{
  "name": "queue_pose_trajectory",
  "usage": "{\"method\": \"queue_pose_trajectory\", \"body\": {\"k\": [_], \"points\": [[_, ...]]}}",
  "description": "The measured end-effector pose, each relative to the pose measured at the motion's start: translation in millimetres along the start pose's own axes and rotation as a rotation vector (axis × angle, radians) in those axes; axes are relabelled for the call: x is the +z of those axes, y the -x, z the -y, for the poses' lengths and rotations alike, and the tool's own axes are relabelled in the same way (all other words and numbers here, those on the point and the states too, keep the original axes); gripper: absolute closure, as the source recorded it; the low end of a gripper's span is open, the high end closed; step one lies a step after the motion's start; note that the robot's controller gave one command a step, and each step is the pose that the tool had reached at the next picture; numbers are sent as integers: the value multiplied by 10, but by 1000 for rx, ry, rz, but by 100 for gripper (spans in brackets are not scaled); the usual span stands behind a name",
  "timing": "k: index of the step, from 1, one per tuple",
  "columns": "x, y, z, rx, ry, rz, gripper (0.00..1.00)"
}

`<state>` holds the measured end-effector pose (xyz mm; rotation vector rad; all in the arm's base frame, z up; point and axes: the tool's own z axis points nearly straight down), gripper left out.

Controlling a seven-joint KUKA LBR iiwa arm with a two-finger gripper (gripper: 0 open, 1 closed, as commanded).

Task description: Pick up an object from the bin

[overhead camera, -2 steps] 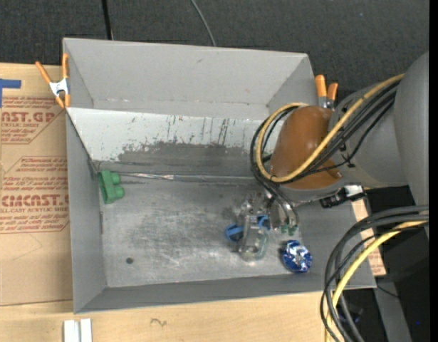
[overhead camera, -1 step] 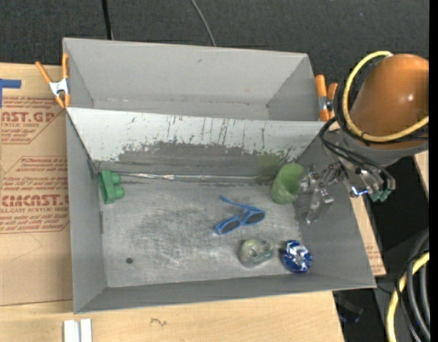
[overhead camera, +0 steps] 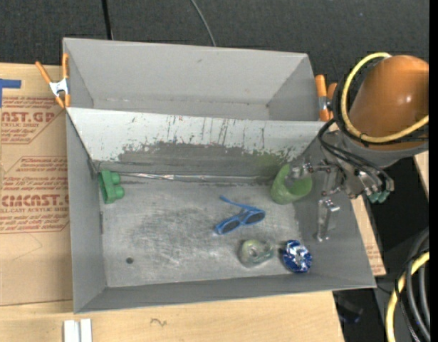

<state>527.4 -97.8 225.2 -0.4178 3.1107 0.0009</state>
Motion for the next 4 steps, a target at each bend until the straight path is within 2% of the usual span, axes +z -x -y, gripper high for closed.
{"method": "queue_pose_trajectory", "body": {"k": [1,2,3,4], "points": [[1495,318,-558,-30,4,-6,0],[1438,307,-526,-27,2,-14,100],[-719,87,-654,-391,-4,6,100],[1084,-52,-697,-396,6,-9,100]]}}
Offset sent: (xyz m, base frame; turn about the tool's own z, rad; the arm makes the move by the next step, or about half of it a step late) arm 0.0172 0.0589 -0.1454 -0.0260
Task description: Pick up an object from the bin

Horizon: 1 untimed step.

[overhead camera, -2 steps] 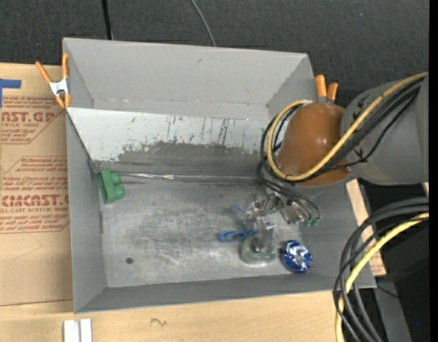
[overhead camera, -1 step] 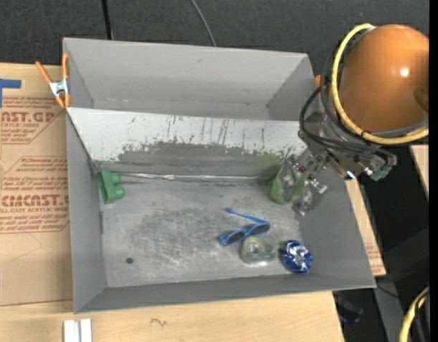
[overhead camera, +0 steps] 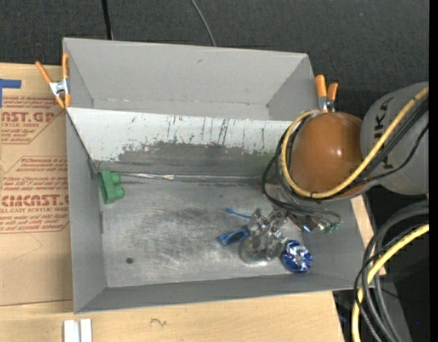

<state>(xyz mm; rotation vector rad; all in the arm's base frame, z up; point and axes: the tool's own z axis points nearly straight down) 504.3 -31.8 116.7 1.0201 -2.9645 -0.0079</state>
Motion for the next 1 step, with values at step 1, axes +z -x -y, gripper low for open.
{"method": "queue_pose_trajectory", "body": {"k": [1], "points": [[-42,16,15,0,-6,6,0]]}}
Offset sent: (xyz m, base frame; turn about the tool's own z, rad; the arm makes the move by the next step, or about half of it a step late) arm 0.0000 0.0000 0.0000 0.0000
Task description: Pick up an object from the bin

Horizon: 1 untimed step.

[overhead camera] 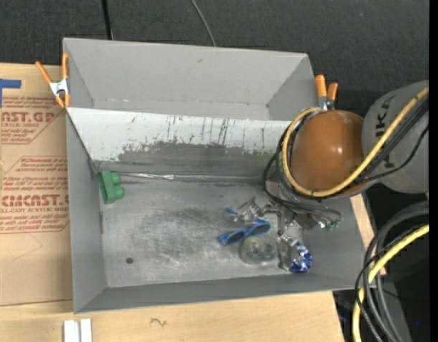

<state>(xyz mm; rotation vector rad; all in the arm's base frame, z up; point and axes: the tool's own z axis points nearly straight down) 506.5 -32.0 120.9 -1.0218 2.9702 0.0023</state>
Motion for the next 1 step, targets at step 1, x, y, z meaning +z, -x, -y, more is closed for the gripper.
{"method": "queue_pose_trajectory", "body": {"k": [1], "points": [[518,691,305,-120,0,4,0]]}}
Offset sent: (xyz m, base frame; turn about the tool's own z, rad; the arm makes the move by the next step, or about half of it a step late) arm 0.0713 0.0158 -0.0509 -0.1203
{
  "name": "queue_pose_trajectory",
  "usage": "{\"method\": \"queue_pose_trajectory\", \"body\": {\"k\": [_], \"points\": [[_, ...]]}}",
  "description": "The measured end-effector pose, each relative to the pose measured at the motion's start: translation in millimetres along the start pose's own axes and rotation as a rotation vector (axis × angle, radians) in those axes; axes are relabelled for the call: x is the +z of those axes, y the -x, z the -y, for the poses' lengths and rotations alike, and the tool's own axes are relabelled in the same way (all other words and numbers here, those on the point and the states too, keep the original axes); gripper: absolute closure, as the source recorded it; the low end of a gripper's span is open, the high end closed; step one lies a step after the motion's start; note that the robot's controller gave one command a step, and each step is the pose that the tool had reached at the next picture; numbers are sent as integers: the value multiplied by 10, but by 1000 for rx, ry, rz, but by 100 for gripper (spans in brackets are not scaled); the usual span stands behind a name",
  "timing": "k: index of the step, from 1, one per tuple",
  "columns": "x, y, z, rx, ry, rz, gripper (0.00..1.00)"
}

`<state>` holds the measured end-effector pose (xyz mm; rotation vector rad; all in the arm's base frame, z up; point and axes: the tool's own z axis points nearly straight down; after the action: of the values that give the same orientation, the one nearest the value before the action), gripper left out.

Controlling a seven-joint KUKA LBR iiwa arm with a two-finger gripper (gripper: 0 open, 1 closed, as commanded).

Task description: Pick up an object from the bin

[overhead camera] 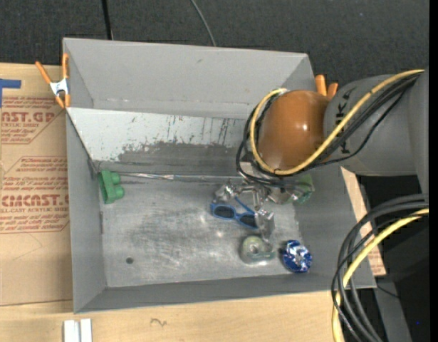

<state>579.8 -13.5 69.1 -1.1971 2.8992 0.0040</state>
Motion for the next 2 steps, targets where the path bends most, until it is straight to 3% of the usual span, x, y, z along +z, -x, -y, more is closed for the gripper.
{"method": "queue_pose_trajectory", "body": {"k": [1,2], "points": [[-25,-9,7,2,-3,1,100],[-1285,-226,-162,-10,-7,1,100]]}}
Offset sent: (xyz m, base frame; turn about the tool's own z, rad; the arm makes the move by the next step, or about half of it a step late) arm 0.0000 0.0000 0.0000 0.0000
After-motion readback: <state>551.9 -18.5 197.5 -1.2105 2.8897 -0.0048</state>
